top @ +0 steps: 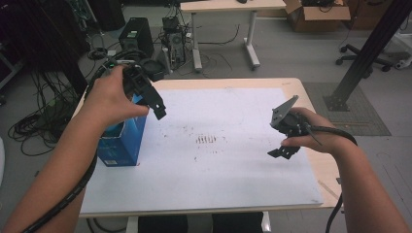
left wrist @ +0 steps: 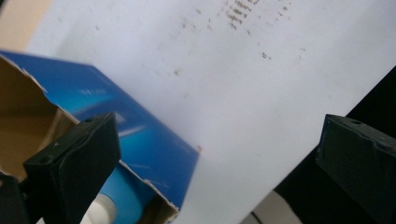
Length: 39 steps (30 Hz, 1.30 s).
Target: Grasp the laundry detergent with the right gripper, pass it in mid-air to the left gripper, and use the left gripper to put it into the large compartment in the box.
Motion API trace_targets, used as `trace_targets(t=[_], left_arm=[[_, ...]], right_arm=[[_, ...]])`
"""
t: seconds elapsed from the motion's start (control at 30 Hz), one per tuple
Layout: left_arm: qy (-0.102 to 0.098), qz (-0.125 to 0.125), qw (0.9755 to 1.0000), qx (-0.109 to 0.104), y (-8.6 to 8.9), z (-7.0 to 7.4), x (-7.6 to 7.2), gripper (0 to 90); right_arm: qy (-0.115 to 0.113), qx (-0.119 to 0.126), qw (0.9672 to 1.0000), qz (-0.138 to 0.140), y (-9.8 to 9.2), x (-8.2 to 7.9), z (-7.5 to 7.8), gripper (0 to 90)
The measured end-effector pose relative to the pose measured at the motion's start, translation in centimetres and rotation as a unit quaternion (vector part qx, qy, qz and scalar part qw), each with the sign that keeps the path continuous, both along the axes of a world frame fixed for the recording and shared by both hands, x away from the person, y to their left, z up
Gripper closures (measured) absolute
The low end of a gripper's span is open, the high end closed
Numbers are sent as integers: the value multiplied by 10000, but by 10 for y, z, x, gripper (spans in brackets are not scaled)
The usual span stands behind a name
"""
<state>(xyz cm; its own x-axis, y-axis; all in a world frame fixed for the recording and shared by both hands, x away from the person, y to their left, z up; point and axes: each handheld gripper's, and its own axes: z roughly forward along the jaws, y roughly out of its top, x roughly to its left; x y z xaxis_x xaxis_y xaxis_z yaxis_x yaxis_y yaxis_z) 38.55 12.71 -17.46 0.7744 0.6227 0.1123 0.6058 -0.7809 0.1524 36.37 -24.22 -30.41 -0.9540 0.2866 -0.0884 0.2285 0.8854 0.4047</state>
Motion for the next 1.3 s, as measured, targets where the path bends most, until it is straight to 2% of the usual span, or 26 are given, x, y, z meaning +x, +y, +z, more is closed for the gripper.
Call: trace_targets(t=[0.07, 0.13, 0.3, 0.5, 0.6, 0.7, 0.77, 0.87, 0.9, 0.97, 1.03, 1.07, 1.13, 1.2, 1.3], left_arm=[[117, -301, 9994, -96, -5, 1, 0, 3], [176, -663, 9976, -54, -12, 1, -3, 2], [284, -1122, 9933, 0, -24, 1, -9, 2], [198, -1628, 9865, 34, -37, -1, -18, 2], [243, -1908, 9813, 122, -44, -5, -21, 2], [320, -2239, 9737, 277, -52, -11, -26, 2], [321, -2486, 9673, 376, -56, -16, -31, 1], [419, -2700, 9608, 459, -60, -24, -35, 2], [442, -2741, 9594, 489, -61, -27, -36, 2], [482, -2792, 9572, 595, -62, -33, -36, 2], [490, -2819, 9560, 651, -62, -38, -37, 2], [522, -2853, 9547, 666, -61, -41, -37, 2], [572, -2878, 9537, 654, -60, -45, -36, 1], [604, -2891, 9532, 648, -58, -48, -36, 2], [608, -2863, 9543, 608, -56, -48, -32, 2]], right_arm=[[-25, -27, 10000, 29, 1, -1, 5, 47], [-74, -50, 9999, 79, 3, -2, 11, 48], [-193, -107, 9995, 238, 10, -7, 22, 47], [-239, -203, 9984, 476, 22, -15, 30, 47], [-235, -301, 9977, 568, 26, -17, 31, 48], [-215, -360, 9973, 604, 29, -18, 33, 48], [-206, -420, 9970, 620, 30, -18, 34, 47], [-175, -477, 9966, 643, 32, -18, 34, 47], [-168, -513, 9964, 658, 32, -18, 34, 47], [-137, -552, 9963, 651, 33, -18, 34, 47], [-88, -621, 9960, 640, 33, -17, 33, 47], [-77, -638, 9959, 636, 34, -16, 32, 47], [6, -719, 9955, 622, 34, -16, 31, 47], [64, -801, 9949, 618, 35, -15, 30, 47], [100, -905, 9939, 622, 35, -13, 31, 47]])
